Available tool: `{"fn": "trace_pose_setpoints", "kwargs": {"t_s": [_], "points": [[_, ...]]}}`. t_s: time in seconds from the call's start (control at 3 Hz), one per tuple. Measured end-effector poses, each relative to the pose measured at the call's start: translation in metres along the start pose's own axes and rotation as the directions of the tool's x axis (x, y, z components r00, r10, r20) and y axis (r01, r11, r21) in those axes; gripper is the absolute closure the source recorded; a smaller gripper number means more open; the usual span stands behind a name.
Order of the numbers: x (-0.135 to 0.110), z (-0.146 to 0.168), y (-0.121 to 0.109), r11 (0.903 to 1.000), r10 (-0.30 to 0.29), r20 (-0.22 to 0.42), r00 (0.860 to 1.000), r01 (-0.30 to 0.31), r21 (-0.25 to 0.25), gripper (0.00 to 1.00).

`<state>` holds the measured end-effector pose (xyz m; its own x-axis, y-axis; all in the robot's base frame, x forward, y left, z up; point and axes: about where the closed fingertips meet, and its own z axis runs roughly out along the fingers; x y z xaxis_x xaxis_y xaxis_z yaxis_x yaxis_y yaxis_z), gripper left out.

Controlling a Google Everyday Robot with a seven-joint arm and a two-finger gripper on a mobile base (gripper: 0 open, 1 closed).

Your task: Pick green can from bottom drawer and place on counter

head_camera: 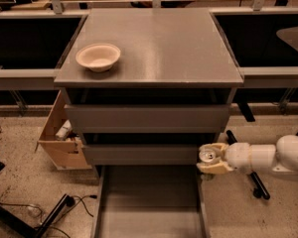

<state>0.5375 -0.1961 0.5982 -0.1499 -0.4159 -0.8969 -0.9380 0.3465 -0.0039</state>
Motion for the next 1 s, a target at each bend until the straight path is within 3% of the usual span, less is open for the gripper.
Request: {"fn": "trace_pose_setpoints", "kwargs": {"t_s": [0.33, 1.0], "points": [[-0.036, -0.045, -0.02, 0.9949, 0.033, -0.031, 0.999, -0.03, 0.096, 1.0], [-0.053, -0.05, -0.022, 0.995, 0.028, -0.041, 0.999, -0.024, 0.097, 1.0]]}}
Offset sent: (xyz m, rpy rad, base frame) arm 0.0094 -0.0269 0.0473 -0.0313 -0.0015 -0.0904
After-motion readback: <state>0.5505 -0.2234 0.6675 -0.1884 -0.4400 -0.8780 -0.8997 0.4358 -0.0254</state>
